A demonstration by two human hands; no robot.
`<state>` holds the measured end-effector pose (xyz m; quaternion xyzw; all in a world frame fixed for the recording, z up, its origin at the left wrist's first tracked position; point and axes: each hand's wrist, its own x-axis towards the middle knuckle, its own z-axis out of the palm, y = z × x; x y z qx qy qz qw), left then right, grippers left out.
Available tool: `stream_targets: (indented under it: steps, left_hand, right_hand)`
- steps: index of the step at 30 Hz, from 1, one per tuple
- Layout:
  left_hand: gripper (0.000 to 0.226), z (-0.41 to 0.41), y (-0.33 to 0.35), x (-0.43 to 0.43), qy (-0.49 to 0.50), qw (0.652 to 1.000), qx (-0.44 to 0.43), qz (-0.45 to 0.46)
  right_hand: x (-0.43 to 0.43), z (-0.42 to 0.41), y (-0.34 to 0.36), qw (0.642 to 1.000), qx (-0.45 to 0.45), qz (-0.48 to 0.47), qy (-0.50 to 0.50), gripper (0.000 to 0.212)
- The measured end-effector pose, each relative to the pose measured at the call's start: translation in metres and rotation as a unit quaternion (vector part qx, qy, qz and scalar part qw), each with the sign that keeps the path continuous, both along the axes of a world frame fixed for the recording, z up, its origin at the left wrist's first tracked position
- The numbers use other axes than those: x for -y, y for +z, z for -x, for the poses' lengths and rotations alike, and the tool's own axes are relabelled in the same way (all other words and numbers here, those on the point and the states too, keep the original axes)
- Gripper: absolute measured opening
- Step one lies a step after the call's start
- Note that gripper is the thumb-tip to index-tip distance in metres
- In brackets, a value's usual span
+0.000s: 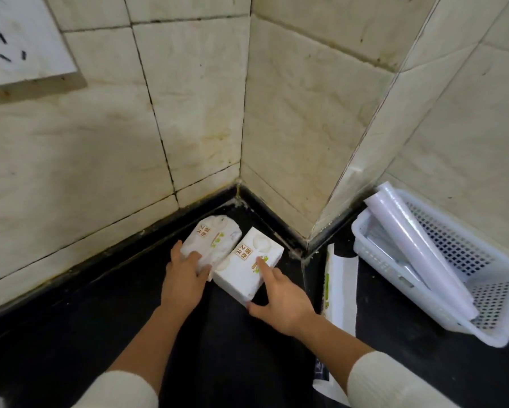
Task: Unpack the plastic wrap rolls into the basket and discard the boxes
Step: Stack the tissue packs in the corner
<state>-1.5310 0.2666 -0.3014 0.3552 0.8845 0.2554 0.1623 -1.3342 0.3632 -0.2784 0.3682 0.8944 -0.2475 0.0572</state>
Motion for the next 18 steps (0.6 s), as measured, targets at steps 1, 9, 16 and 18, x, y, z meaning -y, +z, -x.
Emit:
stream_targets:
  steps: [1,9,16,18]
  left_hand:
    - [0.025,0.001,0.002,-0.002,0.007,1.0,0.001,-0.025]
    - [0.026,0.014,0.04,-0.033,0.049,0.983,0.01,-0.178]
    - [0.025,0.023,0.049,-0.062,0.039,0.977,0.012,-0.207]
    - [0.023,0.026,0.046,-0.064,0.031,0.977,0.01,-0.21]
  right_hand:
    - [0.003,0.001,-0.002,1.0,0.007,-0.003,0.0,0.101]
    - [0.005,0.029,-0.016,0.997,-0.009,-0.074,-0.027,0.088]
    - [-0.037,0.078,0.002,0.993,-0.073,-0.007,-0.089,0.082]
    - [-0.045,0.09,0.004,0.987,-0.105,0.015,-0.118,0.077]
